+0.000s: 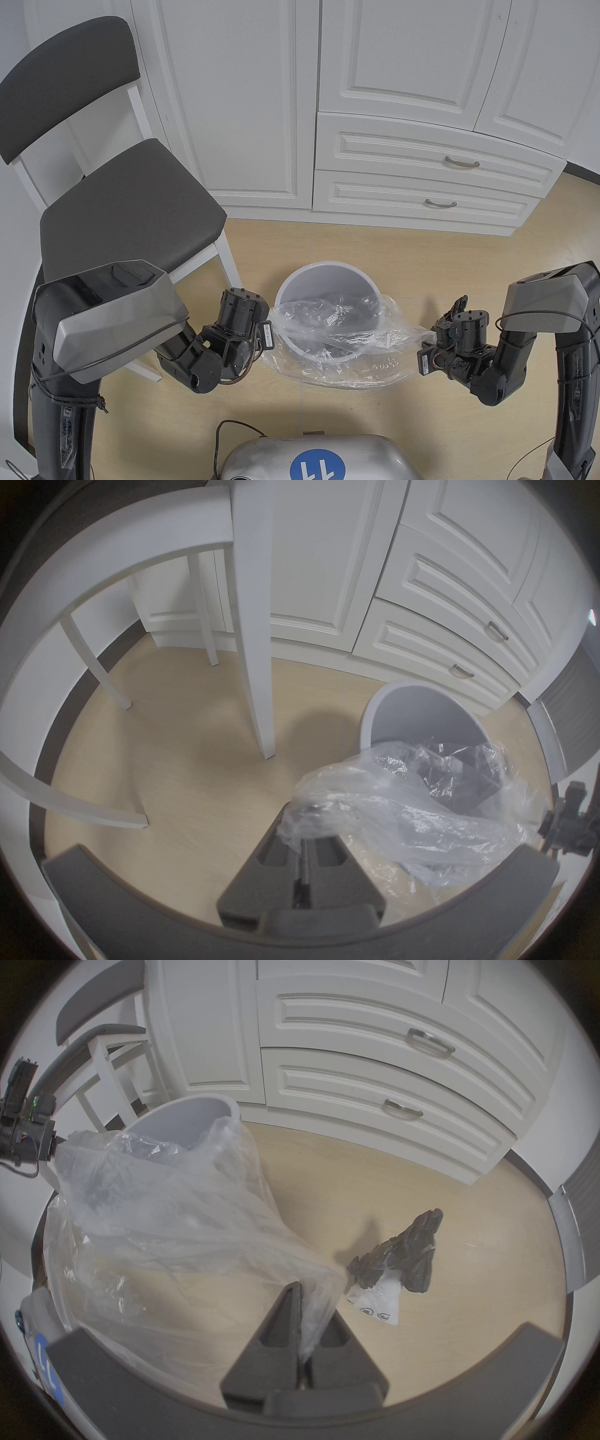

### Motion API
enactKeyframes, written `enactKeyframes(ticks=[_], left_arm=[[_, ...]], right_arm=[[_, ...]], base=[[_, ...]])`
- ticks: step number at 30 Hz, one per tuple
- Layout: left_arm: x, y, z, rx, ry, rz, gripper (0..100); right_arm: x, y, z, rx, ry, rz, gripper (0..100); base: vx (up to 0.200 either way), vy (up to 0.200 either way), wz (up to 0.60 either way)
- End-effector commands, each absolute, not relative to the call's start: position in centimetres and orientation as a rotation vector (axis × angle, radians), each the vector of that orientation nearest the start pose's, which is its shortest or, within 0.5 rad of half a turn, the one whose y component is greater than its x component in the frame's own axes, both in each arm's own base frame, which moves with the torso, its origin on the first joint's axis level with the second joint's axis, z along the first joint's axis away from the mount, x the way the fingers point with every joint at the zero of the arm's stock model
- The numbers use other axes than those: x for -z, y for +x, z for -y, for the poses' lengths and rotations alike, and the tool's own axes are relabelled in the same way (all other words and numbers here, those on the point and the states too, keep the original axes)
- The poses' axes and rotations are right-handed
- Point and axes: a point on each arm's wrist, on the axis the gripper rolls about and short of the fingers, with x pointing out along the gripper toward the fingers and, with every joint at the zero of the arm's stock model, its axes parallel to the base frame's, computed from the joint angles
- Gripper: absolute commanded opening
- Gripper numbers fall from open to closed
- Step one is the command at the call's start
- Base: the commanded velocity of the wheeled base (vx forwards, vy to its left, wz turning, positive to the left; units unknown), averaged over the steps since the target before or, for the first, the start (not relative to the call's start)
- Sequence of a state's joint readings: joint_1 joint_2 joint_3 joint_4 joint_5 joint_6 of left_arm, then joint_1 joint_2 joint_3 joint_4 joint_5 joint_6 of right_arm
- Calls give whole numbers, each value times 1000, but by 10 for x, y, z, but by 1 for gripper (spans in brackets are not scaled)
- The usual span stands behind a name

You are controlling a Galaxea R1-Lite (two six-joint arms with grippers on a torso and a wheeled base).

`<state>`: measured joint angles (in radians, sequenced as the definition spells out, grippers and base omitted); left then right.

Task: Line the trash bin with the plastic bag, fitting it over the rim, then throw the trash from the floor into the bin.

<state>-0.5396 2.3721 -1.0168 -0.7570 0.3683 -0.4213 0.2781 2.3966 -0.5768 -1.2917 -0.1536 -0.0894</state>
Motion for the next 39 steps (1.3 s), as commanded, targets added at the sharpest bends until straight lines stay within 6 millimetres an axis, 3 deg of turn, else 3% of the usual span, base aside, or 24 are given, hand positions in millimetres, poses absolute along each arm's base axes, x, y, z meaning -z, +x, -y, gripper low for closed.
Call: enactKeyframes(ticks=[1, 9, 16, 21, 27, 39], left_arm=[[-7, 350, 195, 53, -127, -560, 0], [2, 330, 187, 108, -18, -631, 0], [6, 329, 186, 114, -11, -640, 0], [21, 329, 194, 124, 3, -660, 0], [38, 339, 201, 117, -6, -662, 0], [31, 370, 210, 32, -138, -531, 0]], right_arm=[[20, 316, -87, -154, -226, -496, 0], [23, 300, -81, -191, -325, -545, 0], [28, 296, -82, -201, -342, -569, 0], [44, 298, -85, -213, -352, -605, 0], [58, 306, -87, -212, -353, -616, 0], [57, 325, -89, -144, -288, -548, 0]], base=[[0, 0, 0], [0, 0, 0], [0, 0, 0], [0, 0, 0], [0, 0, 0], [0, 0, 0]])
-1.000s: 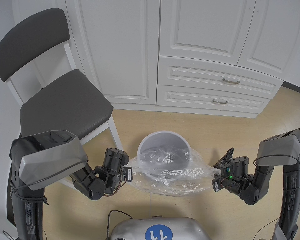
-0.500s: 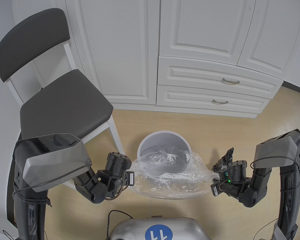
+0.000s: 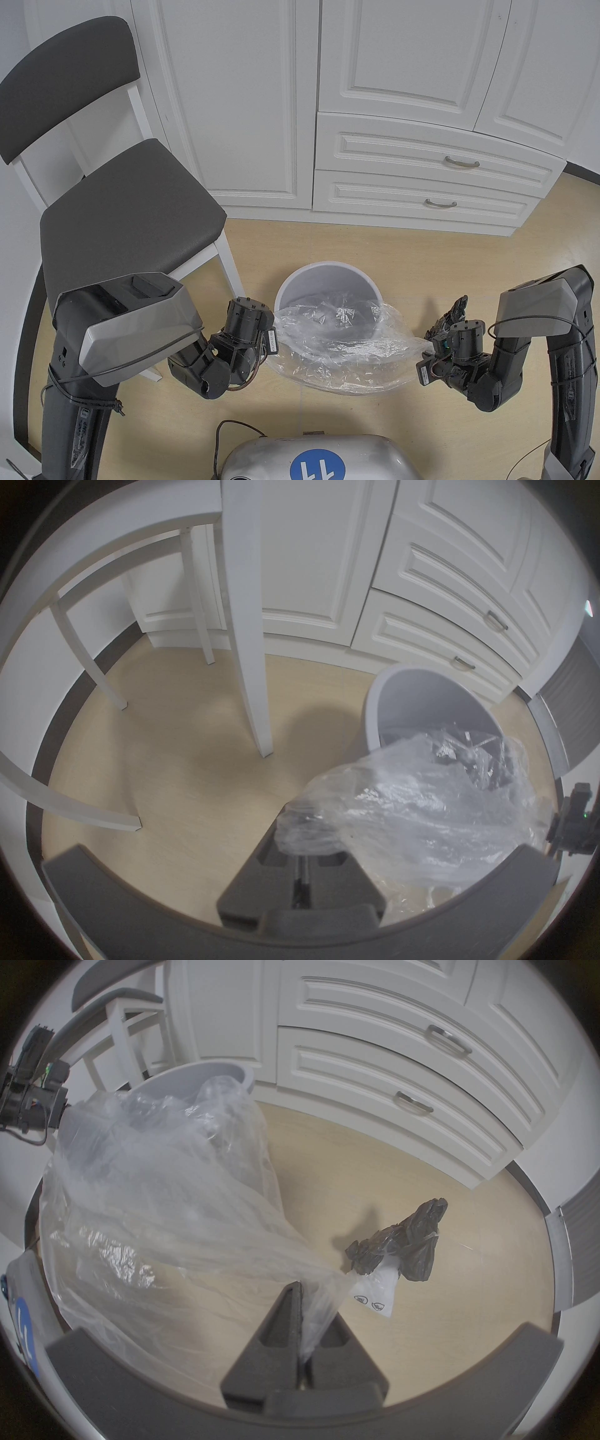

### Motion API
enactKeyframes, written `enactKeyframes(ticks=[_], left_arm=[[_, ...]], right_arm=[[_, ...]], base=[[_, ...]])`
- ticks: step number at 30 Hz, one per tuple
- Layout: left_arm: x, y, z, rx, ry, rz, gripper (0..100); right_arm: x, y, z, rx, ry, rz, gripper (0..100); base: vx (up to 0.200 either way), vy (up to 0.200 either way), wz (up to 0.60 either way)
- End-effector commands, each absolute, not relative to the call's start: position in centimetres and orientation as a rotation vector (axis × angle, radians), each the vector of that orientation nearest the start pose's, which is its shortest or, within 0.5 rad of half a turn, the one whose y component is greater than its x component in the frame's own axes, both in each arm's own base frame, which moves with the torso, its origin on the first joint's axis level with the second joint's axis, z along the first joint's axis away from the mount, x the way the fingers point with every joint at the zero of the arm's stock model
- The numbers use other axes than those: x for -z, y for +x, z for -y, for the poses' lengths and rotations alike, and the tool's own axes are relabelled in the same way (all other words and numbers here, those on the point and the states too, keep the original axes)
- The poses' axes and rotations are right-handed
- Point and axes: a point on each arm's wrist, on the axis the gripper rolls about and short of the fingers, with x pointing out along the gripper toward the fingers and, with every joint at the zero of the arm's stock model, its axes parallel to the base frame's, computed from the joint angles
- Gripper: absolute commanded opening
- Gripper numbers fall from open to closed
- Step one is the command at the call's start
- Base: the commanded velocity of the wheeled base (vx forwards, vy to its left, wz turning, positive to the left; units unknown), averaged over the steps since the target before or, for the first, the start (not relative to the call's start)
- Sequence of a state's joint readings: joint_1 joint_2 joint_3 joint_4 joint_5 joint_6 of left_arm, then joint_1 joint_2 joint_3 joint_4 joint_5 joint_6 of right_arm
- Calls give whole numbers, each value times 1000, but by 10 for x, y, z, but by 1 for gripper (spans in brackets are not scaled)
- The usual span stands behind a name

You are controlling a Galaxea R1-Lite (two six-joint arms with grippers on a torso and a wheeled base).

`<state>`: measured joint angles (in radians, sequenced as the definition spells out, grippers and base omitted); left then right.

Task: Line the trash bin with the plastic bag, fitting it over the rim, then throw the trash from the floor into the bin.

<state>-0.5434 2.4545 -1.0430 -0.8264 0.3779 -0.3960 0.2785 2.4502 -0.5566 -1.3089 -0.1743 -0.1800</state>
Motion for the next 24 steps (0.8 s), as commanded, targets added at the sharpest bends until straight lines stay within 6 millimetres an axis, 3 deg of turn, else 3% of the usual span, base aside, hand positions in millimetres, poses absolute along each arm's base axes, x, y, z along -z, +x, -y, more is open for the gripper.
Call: enactKeyframes(ticks=[1, 11, 15, 17, 21, 24], left_arm=[[29, 372, 210, 28, -140, -524, 0], [23, 376, 204, 13, -152, -508, 0], [11, 351, 196, 44, -121, -536, 0], [-7, 341, 200, 122, -148, -499, 0], [-20, 336, 199, 152, -170, -470, 0], [-15, 338, 198, 148, -168, -477, 0]], right_arm=[[58, 325, -89, -143, -285, -542, 0], [56, 329, -87, -128, -277, -509, 0], [46, 325, -87, -138, -272, -496, 0], [39, 323, -87, -140, -268, -483, 0], [25, 319, -86, -156, -258, -460, 0], [22, 318, -86, -170, -248, -454, 0]], base=[[0, 0, 0], [0, 0, 0], [0, 0, 0], [0, 0, 0], [0, 0, 0], [0, 0, 0]])
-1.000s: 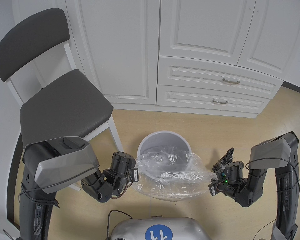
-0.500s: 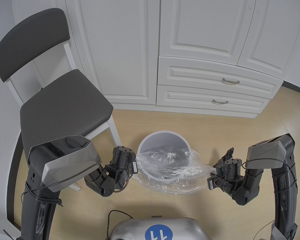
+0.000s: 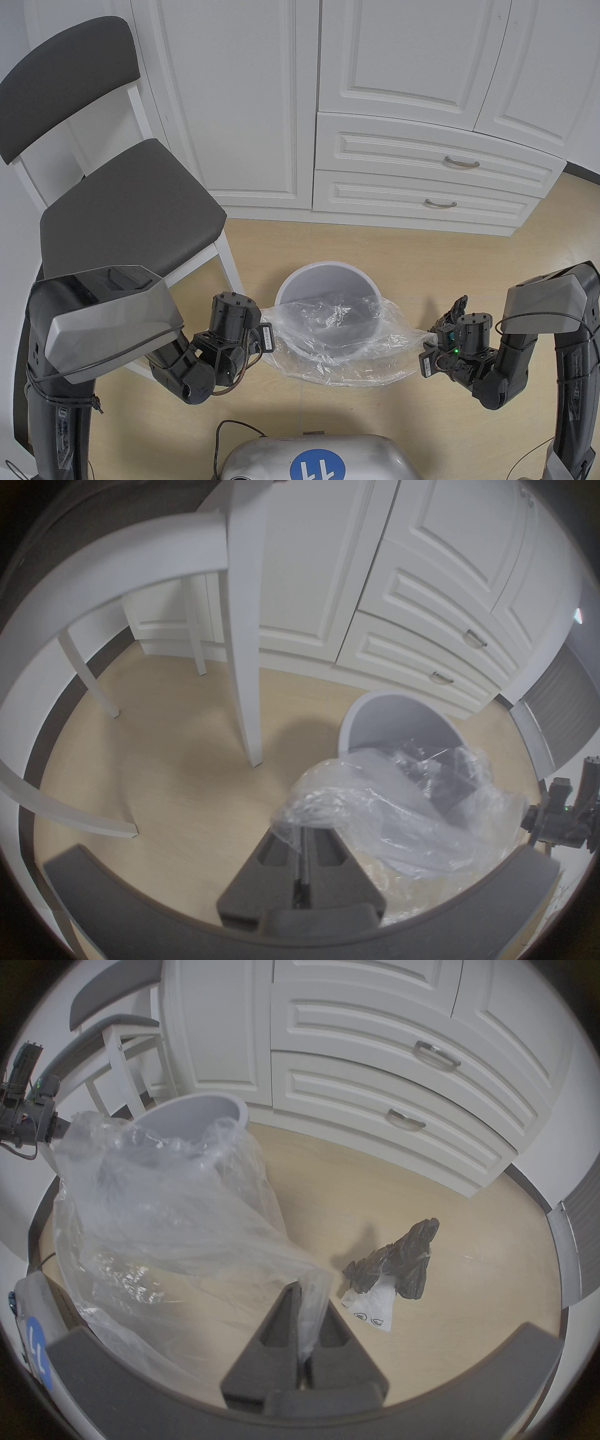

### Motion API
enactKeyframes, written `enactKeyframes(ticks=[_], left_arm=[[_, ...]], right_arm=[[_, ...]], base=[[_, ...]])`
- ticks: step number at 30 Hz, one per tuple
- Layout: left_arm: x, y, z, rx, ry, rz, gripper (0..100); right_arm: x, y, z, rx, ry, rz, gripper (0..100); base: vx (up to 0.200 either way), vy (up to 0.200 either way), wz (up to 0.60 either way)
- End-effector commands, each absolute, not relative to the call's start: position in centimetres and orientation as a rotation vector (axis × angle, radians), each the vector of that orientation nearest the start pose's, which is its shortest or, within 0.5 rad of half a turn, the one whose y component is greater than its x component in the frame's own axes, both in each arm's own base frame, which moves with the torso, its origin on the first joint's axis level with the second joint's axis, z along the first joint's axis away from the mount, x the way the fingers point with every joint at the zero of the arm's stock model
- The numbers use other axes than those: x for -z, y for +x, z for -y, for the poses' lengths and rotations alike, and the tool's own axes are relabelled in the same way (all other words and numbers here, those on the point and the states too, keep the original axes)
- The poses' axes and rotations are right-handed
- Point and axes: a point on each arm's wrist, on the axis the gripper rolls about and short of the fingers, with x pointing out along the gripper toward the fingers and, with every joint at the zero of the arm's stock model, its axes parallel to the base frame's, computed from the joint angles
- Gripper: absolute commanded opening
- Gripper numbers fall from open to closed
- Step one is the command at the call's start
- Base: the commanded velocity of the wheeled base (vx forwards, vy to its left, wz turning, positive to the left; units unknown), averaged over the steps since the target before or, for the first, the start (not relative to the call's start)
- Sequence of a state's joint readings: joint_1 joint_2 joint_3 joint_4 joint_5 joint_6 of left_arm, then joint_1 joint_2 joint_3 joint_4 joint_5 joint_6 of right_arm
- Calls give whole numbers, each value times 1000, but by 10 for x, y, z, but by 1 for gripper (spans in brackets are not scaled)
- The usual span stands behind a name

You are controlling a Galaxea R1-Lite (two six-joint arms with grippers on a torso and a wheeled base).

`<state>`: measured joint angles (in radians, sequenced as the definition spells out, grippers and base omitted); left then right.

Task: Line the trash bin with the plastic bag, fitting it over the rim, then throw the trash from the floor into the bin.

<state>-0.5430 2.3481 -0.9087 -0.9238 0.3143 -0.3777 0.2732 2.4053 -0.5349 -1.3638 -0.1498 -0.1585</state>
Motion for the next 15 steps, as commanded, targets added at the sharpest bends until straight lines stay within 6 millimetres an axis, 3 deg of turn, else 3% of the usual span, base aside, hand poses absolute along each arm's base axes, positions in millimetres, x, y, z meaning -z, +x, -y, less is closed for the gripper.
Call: enactKeyframes(ticks=[1, 6, 7, 15], left_arm=[[-15, 338, 198, 148, -168, -477, 0], [-1, 339, 199, 144, -146, -508, 0], [0, 338, 198, 145, -138, -510, 0], [0, 339, 198, 146, -139, -507, 0]], right_arm=[[22, 318, -86, -170, -248, -454, 0], [29, 316, -85, -186, -246, -482, 0], [29, 315, -85, -194, -247, -488, 100], [8, 301, -66, -343, -173, -449, 100]], base=[[0, 0, 0], [0, 0, 0], [0, 0, 0], [0, 0, 0]])
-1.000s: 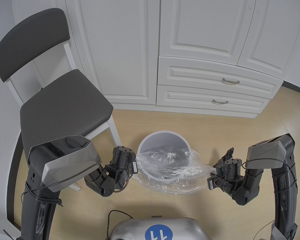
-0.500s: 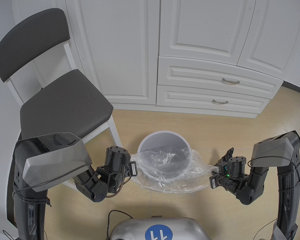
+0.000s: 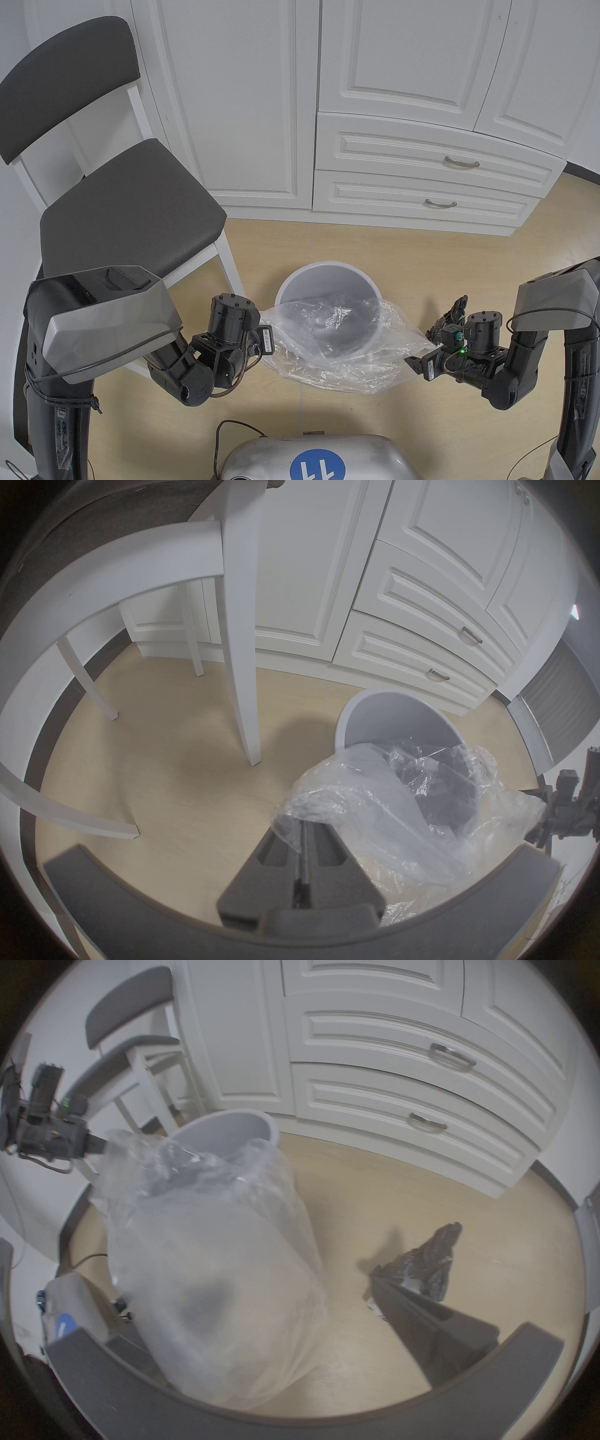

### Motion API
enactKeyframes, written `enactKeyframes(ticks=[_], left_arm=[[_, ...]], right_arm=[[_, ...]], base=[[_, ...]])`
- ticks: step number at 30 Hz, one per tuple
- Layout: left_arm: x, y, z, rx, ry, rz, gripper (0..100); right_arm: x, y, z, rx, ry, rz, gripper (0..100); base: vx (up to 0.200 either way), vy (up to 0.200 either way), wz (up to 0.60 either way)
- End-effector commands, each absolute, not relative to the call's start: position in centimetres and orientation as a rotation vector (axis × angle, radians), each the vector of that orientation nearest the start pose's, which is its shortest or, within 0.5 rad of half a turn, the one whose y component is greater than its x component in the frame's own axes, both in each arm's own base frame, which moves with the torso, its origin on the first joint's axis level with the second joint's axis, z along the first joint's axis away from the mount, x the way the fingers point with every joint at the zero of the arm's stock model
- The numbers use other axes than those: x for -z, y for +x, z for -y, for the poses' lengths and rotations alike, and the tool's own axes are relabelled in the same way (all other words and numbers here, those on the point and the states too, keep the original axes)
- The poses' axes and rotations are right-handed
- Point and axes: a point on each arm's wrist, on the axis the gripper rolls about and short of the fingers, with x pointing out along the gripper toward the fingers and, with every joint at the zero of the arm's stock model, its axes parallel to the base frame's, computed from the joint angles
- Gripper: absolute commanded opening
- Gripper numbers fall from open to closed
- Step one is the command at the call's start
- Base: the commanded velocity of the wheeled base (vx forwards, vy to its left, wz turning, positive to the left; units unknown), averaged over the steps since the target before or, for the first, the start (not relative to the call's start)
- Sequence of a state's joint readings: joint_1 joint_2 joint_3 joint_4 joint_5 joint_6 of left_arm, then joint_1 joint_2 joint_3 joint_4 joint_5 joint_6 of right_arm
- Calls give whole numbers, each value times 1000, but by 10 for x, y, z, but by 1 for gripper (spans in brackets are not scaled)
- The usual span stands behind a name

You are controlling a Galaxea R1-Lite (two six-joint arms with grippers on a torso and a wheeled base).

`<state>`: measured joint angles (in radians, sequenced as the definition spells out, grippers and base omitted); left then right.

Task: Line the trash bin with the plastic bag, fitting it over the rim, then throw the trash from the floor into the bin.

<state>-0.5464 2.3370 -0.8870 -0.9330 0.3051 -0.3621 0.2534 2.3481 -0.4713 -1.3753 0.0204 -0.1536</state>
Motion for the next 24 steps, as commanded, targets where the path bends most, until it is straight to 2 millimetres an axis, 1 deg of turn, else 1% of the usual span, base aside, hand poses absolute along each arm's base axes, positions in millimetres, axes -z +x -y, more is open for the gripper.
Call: enactKeyframes(ticks=[1, 6, 11, 16, 20, 21, 24], left_arm=[[0, 340, 198, 147, -141, -505, 0], [-1, 340, 198, 148, -146, -502, 0], [0, 345, 197, 139, -152, -500, 0], [8, 350, 193, 122, -150, -509, 0], [10, 353, 192, 114, -154, -507, 0], [10, 353, 192, 114, -154, -507, 0], [9, 355, 189, 107, -155, -505, 0]], right_arm=[[3, 299, -59, -374, -154, -442, 100], [-9, 291, -33, -466, -88, -416, 100], [-17, 283, -14, -563, -35, -379, 100], [-14, 281, -2, -609, -7, -358, 100], [-12, 279, 9, -670, 19, -324, 100], [-12, 279, 9, -670, 19, -324, 100], [-14, 278, 18, -666, 37, -297, 100]], base=[[0, 0, 0], [0, 0, 0], [0, 0, 0], [0, 0, 0], [0, 0, 0], [0, 0, 0], [0, 0, 0]])
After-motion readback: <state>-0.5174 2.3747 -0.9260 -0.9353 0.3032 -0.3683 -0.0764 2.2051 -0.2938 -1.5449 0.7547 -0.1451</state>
